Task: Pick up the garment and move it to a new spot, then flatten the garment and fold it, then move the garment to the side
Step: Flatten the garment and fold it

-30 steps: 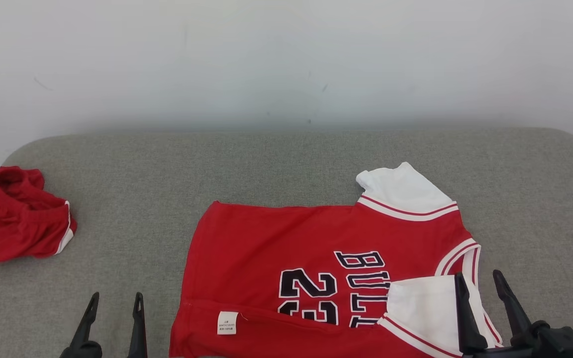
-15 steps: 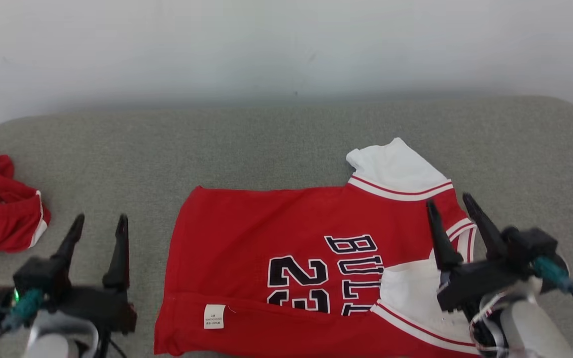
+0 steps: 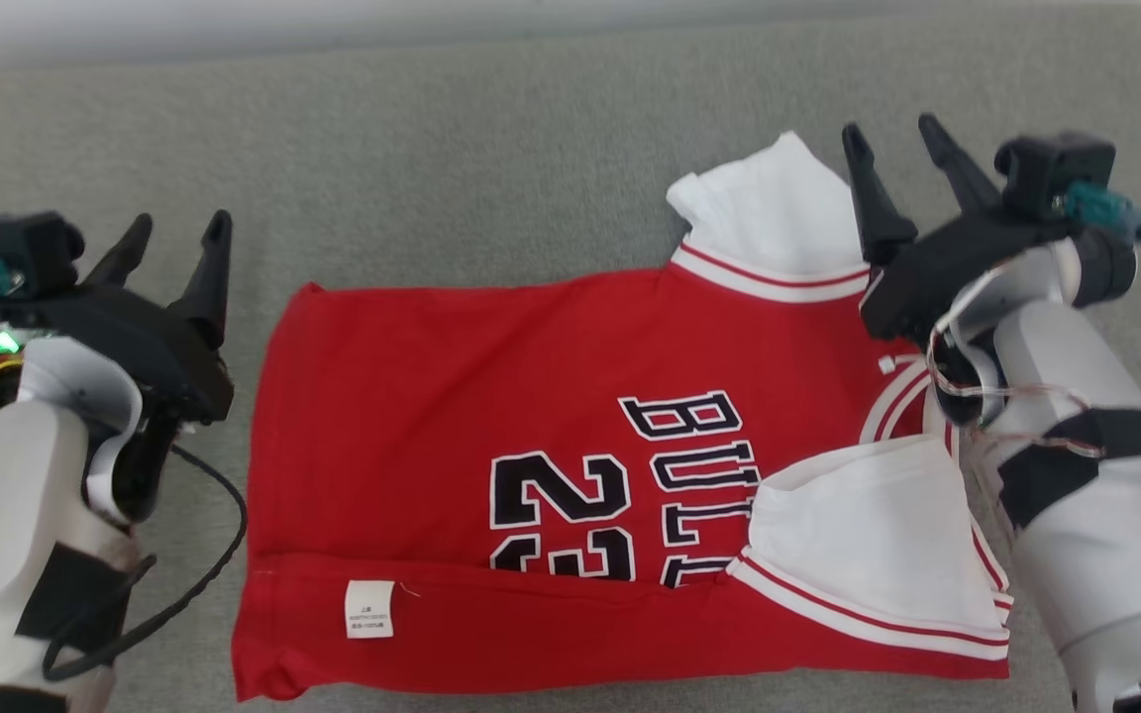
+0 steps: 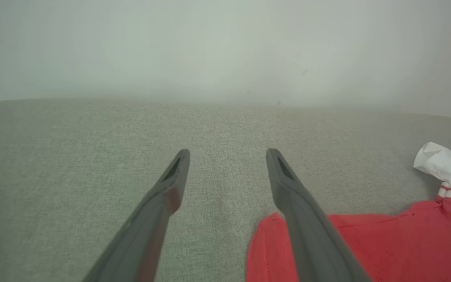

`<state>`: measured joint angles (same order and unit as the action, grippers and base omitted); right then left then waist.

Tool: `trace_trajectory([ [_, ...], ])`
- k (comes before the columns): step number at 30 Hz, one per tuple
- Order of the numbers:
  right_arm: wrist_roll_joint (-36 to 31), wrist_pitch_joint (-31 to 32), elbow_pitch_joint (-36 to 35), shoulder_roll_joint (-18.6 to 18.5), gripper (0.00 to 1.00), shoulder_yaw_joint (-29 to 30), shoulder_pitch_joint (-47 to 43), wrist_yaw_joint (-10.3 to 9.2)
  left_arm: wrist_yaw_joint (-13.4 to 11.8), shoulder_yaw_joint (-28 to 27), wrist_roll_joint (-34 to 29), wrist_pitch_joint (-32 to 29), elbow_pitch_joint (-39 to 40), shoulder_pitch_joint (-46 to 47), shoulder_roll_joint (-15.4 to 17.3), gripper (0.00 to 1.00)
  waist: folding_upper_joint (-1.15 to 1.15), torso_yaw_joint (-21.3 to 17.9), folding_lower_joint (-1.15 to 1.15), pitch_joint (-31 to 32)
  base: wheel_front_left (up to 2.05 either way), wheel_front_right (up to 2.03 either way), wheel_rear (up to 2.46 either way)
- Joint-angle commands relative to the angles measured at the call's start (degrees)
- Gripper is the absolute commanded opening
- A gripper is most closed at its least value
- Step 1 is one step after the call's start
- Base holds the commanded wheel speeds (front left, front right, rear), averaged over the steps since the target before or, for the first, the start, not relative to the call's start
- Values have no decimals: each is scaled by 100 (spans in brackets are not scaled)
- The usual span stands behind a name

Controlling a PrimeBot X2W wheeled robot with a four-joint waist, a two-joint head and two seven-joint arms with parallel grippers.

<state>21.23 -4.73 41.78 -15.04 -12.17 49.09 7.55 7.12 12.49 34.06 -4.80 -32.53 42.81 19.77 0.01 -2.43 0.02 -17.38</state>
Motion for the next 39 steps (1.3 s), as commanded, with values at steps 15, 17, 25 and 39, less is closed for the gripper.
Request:
trace_trajectory([
  [15, 319, -625, 1713, 115, 100, -877, 1428, -14, 35, 1080, 1063, -819, -623, 645, 280, 100, -1, -234, -2, -598, 0, 0, 0],
  [17, 398, -695, 1843, 96, 100, -960, 1451, -14, 35, 1098, 1154, -742, -486, 659, 351, 100, -1, -215, -2, -549, 0, 0, 0],
  [25, 619, -698, 2227, -21, 100, -1358, 1547, -14, 35, 1335, 1671, -1435, -2, 503, 521, 100, -1, -69, -2, -447, 0, 0, 0],
  [39, 942, -743, 2497, 37, 100, -1909, 1846, -14, -110, 1588, 1699, -2144, 18, 506, 586, 100, -1, -113, -2, -562, 0, 0, 0],
])
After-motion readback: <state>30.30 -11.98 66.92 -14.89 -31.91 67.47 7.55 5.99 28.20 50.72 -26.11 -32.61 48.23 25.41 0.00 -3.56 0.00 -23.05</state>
